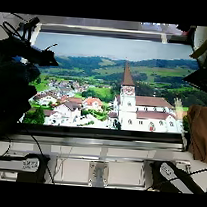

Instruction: Fold the clothes and pants, and hang the long-sleeved shirts on hangers.

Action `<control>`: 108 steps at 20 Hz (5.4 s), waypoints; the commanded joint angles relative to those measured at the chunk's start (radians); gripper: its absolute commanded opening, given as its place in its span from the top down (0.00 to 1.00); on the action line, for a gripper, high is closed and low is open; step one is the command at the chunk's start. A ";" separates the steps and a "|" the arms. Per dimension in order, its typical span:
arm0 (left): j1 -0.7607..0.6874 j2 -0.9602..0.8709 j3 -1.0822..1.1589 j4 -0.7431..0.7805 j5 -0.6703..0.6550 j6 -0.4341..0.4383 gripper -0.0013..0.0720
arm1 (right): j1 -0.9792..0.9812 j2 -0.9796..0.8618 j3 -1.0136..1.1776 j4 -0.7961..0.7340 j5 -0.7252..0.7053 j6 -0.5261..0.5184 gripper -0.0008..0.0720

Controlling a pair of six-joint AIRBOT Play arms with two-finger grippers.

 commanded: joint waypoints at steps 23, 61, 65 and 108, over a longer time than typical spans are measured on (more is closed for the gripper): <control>0.022 -0.037 0.000 0.052 0.227 0.001 0.95 | 0.001 0.000 0.001 0.000 -0.322 0.000 0.27; 0.755 -0.216 0.003 0.392 0.142 -0.347 0.96 | 0.001 0.000 0.003 0.262 -0.284 -0.006 0.27; 0.755 -0.026 0.003 0.009 0.208 -0.243 0.96 | 0.000 0.000 0.045 0.235 -0.195 -0.019 0.27; -0.514 0.001 0.013 0.530 0.104 -0.188 0.22 | 0.001 -0.017 -0.615 -0.020 -0.360 -0.264 0.27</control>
